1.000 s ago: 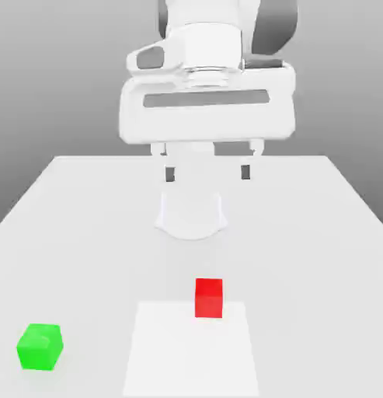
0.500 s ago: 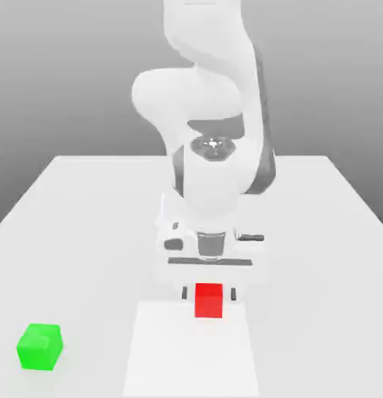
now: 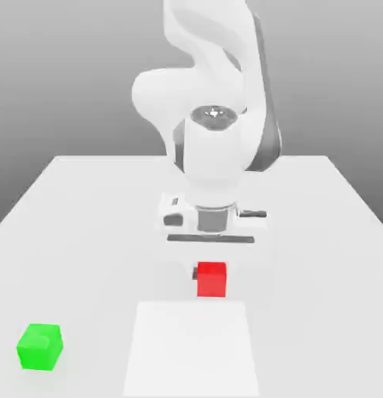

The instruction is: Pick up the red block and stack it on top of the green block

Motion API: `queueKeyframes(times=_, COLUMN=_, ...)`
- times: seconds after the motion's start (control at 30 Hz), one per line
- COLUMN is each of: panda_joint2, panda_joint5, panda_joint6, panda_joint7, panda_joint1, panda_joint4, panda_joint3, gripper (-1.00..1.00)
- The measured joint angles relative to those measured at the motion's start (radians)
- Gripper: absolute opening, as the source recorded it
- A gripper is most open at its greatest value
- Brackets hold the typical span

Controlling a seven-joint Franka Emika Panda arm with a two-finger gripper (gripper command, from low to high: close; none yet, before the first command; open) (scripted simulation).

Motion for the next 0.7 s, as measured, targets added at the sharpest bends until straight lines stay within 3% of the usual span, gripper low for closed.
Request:
queueKeyframes(times=0.2, panda_joint2=0.104, panda_joint5=0.008, panda_joint6=-0.11, panda_joint7=-0.189, panda_joint1=-0.162, panda_joint4=0.206, panda_joint3=-0.128, gripper=-1.0)
queueKeyframes(times=0.4, panda_joint2=0.214, panda_joint5=0.035, panda_joint6=-0.213, panda_joint7=-0.399, panda_joint1=-0.338, panda_joint4=0.423, panda_joint3=-0.191, gripper=-1.0)
queueKeyframes(times=0.57, panda_joint2=0.362, panda_joint5=0.093, panda_joint6=-0.125, panda_joint7=-0.487, panda_joint1=-0.385, panda_joint4=0.483, panda_joint3=-0.18, gripper=-1.0)
queueKeyframes(times=0.6, panda_joint2=0.393, panda_joint5=0.106, panda_joint6=-0.097, panda_joint7=-0.498, panda_joint1=-0.39, panda_joint4=0.486, panda_joint3=-0.173, gripper=1.0)
queueKeyframes(times=0.7, panda_joint2=0.393, panda_joint5=0.106, panda_joint6=-0.097, panda_joint7=-0.498, panda_joint1=-0.39, panda_joint4=0.486, panda_joint3=-0.173, gripper=1.0)
